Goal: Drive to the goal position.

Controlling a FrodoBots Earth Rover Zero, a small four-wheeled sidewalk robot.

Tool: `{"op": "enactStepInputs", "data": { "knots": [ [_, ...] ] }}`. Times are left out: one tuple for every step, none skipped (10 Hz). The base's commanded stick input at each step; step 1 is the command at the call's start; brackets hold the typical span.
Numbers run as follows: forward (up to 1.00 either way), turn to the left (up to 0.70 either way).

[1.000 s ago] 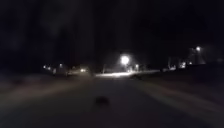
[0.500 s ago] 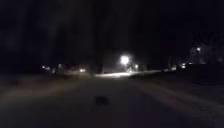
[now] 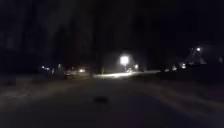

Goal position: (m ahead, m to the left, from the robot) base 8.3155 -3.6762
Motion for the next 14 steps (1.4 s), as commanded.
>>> {"op": "enactStepInputs", "data": {
  "knots": [
    [0.46,0.0],
    [0.77,0.0],
    [0.97,0.0],
    [1.0,0.0],
    [1.0,0.0],
    [1.0,0.0],
    [1.0,0.0],
    [1.0,0.0],
    [1.0,0.0],
    [1.0,0.0],
    [1.0,0.0],
    [1.0,0.0],
    [1.0,0.0],
    [1.0,0.0]
  ]
}}
